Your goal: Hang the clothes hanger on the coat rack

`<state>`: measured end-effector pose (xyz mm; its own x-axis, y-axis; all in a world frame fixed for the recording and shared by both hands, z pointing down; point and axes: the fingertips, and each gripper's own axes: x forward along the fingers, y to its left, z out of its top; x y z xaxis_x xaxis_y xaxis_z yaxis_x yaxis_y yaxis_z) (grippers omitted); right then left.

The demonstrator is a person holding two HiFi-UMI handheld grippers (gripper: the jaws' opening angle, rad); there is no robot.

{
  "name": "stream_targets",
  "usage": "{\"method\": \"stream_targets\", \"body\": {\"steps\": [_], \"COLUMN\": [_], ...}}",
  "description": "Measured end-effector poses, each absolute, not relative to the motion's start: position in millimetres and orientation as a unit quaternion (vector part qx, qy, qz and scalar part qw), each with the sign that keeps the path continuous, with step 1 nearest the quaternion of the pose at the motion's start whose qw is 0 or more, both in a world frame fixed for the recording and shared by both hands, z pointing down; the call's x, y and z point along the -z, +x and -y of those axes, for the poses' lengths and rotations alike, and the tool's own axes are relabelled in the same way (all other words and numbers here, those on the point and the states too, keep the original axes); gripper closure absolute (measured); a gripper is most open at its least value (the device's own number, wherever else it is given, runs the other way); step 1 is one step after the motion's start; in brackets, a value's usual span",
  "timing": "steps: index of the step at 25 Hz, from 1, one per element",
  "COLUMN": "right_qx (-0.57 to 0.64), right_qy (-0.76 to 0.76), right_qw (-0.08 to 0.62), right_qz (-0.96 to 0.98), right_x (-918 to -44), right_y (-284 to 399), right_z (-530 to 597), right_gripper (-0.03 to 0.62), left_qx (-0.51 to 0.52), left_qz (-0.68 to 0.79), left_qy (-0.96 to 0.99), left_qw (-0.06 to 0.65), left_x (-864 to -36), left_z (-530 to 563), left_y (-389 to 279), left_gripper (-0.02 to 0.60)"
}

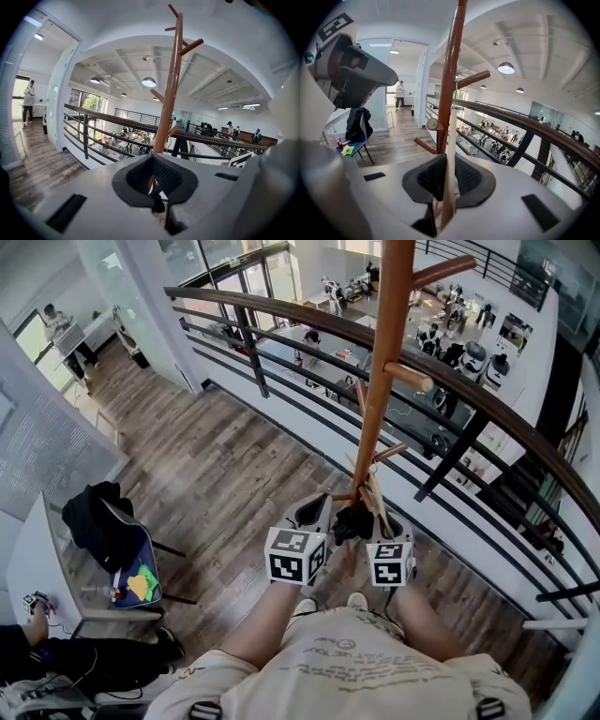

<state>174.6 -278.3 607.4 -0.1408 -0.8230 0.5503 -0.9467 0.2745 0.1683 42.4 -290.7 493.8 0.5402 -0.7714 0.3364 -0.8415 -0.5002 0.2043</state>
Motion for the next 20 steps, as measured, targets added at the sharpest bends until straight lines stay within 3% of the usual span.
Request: {"method": "stream_targets", "body": {"steps": [14,20], "right_qx": [-0.097,-0.092], "right_qy": [0.594,0.588], "right_qw": [0.302,0.292], "right_qz": [0.739,0.749], "right_x": [-604,-599], "right_y": [167,161], "right_z": [279,280], "right_gripper": [0.534,0.493], "left_qx": [-0.1,-0.099], "left_qz": [0.462,0.458], "left_qy": [0.863,0.865], "left_qw": [0.176,0.179], "left_x": [-492,-494], "left_z": [294,297], "left_y": [38,37], "left_gripper": [0.577,0.577]}}
